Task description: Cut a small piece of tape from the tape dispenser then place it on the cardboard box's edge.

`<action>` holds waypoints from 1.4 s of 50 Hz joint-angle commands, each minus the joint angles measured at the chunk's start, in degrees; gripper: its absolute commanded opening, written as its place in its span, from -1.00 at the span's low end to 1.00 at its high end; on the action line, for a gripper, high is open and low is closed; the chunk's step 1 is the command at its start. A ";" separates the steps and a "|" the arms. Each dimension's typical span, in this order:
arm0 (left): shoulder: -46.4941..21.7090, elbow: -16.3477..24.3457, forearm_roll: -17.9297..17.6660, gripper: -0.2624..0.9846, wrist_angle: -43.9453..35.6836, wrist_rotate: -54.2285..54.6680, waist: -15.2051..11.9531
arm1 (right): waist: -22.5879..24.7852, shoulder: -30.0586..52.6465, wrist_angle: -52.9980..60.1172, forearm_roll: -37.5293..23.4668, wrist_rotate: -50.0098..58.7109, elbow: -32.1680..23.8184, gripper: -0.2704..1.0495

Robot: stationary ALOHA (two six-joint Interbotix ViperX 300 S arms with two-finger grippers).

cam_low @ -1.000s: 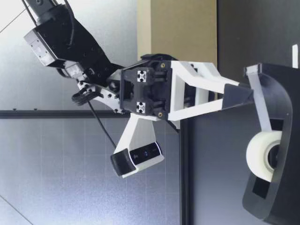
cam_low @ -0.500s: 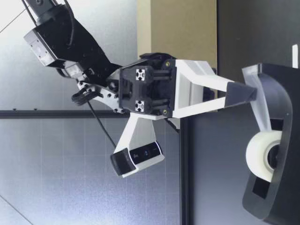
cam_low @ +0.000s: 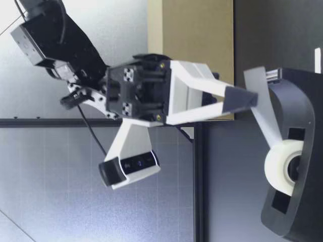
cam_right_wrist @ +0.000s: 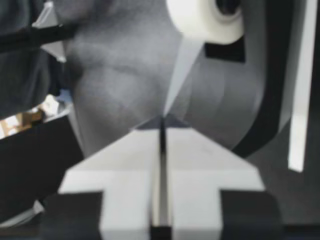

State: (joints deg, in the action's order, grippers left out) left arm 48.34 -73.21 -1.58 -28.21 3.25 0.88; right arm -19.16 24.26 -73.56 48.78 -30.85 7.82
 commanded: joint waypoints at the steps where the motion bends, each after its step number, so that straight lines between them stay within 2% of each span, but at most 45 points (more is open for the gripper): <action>1: -0.18 0.70 -0.09 -0.78 -0.53 0.09 0.09 | -0.26 -3.69 -0.35 0.09 0.00 0.44 -0.72; 27: -0.18 0.62 0.00 -0.78 -0.53 0.09 0.18 | -2.37 -8.09 1.76 0.09 -0.44 8.17 -0.72; 64: -0.26 -0.35 0.00 -0.78 -0.44 -0.44 0.18 | -1.93 -4.75 12.66 -0.09 -2.37 14.59 -0.72; 70: -1.05 -0.79 -0.18 -0.77 -0.35 -0.18 0.09 | -1.93 -6.24 14.24 -0.62 -2.37 16.08 -0.72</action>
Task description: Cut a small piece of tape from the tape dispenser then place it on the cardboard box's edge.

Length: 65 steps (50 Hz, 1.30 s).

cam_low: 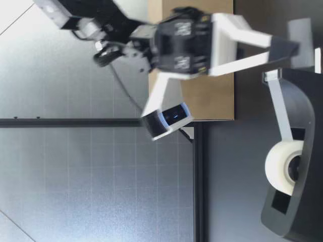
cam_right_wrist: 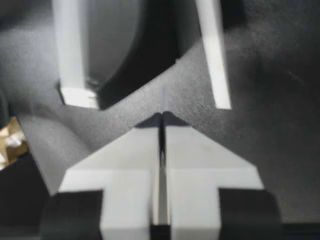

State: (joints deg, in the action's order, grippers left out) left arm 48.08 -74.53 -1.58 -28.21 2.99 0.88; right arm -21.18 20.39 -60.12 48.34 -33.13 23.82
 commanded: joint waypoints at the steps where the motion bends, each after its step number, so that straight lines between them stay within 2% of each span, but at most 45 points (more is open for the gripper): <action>1: -1.05 0.44 -0.26 -0.77 -0.35 0.26 0.09 | 0.09 -2.72 0.88 -0.18 0.00 0.26 -0.72; 8: -4.13 1.05 -2.37 -0.70 -0.26 0.26 0.09 | 0.00 -7.65 1.23 -1.23 0.62 1.41 -0.72; 14: -7.56 2.37 -3.60 -0.57 -0.26 0.09 0.09 | 0.09 -13.62 2.20 -4.66 1.32 1.85 -0.72; 26: -13.54 6.24 -3.60 -0.06 -0.53 0.00 0.18 | 2.02 -23.38 4.83 -13.27 6.24 1.76 -0.72; 31: -16.08 8.00 -3.60 0.08 -0.97 0.00 0.09 | 3.96 -26.37 6.77 -17.75 9.14 1.58 -0.72; 48: -27.16 12.57 -3.60 0.08 -11.34 -0.35 0.09 | 11.16 -31.38 14.85 -30.85 20.13 -1.85 -0.72; 65: -35.60 18.46 -3.60 0.08 -14.24 -2.81 0.18 | 14.06 -28.12 15.38 -32.26 21.80 -7.21 -0.72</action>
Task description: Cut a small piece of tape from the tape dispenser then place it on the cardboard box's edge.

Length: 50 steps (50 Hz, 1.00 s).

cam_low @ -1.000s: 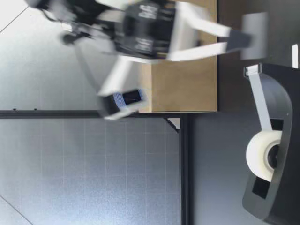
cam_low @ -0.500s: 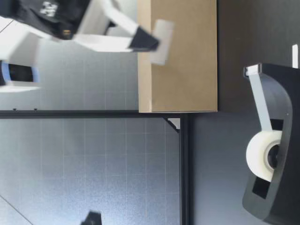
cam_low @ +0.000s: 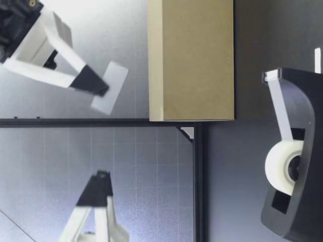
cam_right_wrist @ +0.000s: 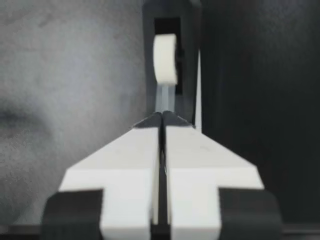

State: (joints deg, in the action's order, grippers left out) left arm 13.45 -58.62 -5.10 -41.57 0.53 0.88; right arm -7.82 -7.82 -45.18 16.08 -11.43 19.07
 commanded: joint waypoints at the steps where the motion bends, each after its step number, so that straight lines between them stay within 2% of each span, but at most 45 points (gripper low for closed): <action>1: -1.32 2.81 -0.09 0.08 -0.88 -0.53 0.09 | 0.88 0.35 0.44 -0.09 0.09 -2.72 -0.72; 11: -3.34 4.92 -0.09 0.08 -0.97 -1.23 0.09 | 1.14 3.16 0.18 -0.09 -0.18 -5.71 -0.72; 22: -3.87 5.45 0.00 0.08 -0.97 -1.23 0.09 | 1.14 5.19 -0.18 -1.58 -0.18 -7.38 -0.72; 50: -4.92 6.24 0.00 0.06 -0.97 -1.05 0.09 | 1.14 5.36 -0.18 -3.16 0.00 -8.35 -0.72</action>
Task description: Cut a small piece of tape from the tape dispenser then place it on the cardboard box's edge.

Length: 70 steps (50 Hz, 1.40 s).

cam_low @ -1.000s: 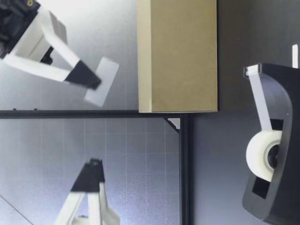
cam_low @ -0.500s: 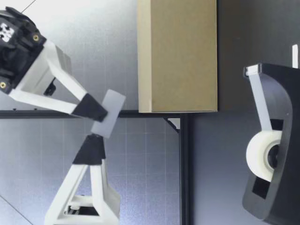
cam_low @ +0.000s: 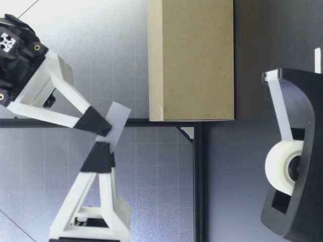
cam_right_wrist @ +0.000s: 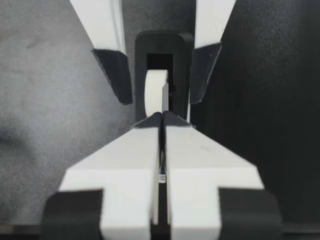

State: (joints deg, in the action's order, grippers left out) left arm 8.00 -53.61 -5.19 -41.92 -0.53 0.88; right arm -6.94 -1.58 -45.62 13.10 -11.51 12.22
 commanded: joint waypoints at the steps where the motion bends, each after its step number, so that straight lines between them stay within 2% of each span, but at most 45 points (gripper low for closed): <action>1: 0.44 1.32 0.00 0.05 -0.62 0.00 0.18 | 0.26 -0.88 0.18 -0.09 0.09 -1.58 -0.72; 5: 0.26 1.49 0.09 -0.02 -0.62 0.00 0.18 | 0.26 -0.88 0.18 -0.09 0.09 -1.49 -0.72; 25: 0.26 0.97 0.09 -0.65 -0.62 0.00 0.09 | 0.26 -1.41 -0.18 -0.18 0.09 -1.32 -0.72; 30: 0.35 0.88 0.09 -0.70 -0.53 0.00 0.18 | 0.26 -1.49 -0.26 -0.26 0.09 -1.23 -0.72; 46: 0.35 0.79 0.18 -0.70 -0.35 -0.09 0.35 | 0.26 -1.49 -0.44 -0.26 0.09 -1.14 -0.68; 51: 0.44 0.79 0.26 -0.70 -0.18 0.00 0.35 | 0.26 -1.41 -0.62 -0.26 0.26 -1.14 -0.57; 63: 0.44 0.79 0.18 -0.70 -0.18 0.62 0.35 | 0.26 -0.26 -0.44 -0.26 0.35 -1.05 0.00; 70: 0.35 0.79 0.26 -0.70 -0.18 0.62 0.35 | -0.18 -0.79 0.70 -0.26 0.35 -0.53 0.04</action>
State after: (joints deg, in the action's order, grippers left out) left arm 7.29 -53.35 -5.01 -41.84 0.09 1.05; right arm -6.77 -1.14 -45.88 12.83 -11.25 12.22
